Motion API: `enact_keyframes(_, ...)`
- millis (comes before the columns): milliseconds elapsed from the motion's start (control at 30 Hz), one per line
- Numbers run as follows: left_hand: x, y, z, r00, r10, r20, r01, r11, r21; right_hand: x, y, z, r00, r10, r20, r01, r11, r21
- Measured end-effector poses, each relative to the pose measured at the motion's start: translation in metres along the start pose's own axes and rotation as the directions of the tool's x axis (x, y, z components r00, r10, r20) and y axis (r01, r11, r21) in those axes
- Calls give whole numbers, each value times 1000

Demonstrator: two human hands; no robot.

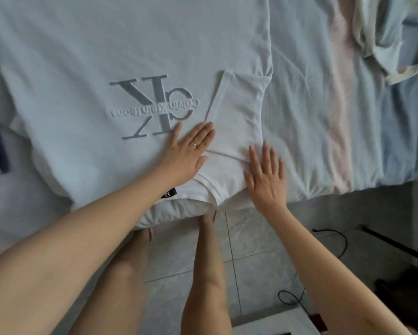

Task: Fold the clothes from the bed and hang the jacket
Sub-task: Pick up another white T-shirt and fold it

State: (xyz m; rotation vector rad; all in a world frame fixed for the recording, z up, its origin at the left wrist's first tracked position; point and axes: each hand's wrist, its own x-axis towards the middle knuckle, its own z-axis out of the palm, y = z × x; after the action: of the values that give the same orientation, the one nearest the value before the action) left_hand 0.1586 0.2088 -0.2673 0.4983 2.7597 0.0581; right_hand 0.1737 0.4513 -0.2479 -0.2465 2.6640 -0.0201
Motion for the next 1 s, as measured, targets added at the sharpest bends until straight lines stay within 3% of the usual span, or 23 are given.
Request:
enact_keyframes(67,-35,-12,2,998,45,53,-41,996,-83,-14,-20,5,998,61,34,-62,998,23)
enact_keyframes(133,-76,-42,-5,989,74,128,-40,968,-247,-22,-65,8,961,277,5,-277,957,85)
enact_keyframes(167,-85,-48,-10,996,59,62,-33,937,-348,-21,-75,6,931,364,-18,-359,925,125)
enact_keyframes(233,-128,-87,-18,982,-144,-124,69,879,-471,-21,-132,1,939,335,-71,-314,925,216)
enact_keyframes(267,-143,-104,-20,932,-318,-176,176,818,-547,-19,-157,0,959,265,-104,-230,936,267)
enact_keyframes(300,-156,-121,-19,844,-514,-151,316,705,-635,-17,-180,-1,975,175,-140,-126,945,303)
enact_keyframes(367,-179,-161,-24,571,-816,89,575,320,-753,-13,-242,0,983,-18,-184,84,931,355)
enact_keyframes(433,-185,-195,-17,380,-859,344,626,-35,-779,-9,-296,1,965,-161,-205,229,897,377)
enact_keyframes(467,-182,-206,-11,367,-831,418,600,-132,-789,-6,-315,0,955,-203,-215,275,880,388)
enact_keyframes(600,-185,-233,-3,447,-767,460,420,-274,-865,-8,-378,-4,926,-295,-236,375,786,491)
enact_keyframes(667,-169,-233,-14,512,-745,429,345,-279,-896,-10,-384,-7,938,-254,-235,345,746,570)
enact_keyframes(734,-161,-239,-22,569,-708,418,349,-252,-902,-15,-391,-6,960,-189,-208,280,712,644)
enact_keyframes(834,-156,-244,-27,628,-618,474,379,-289,-879,-24,-387,-3,982,-110,-153,187,682,707)
enact_keyframes(1000,-157,-252,-37,712,-533,457,335,-315,-888,-35,-363,4,990,-133,-37,116,656,746)
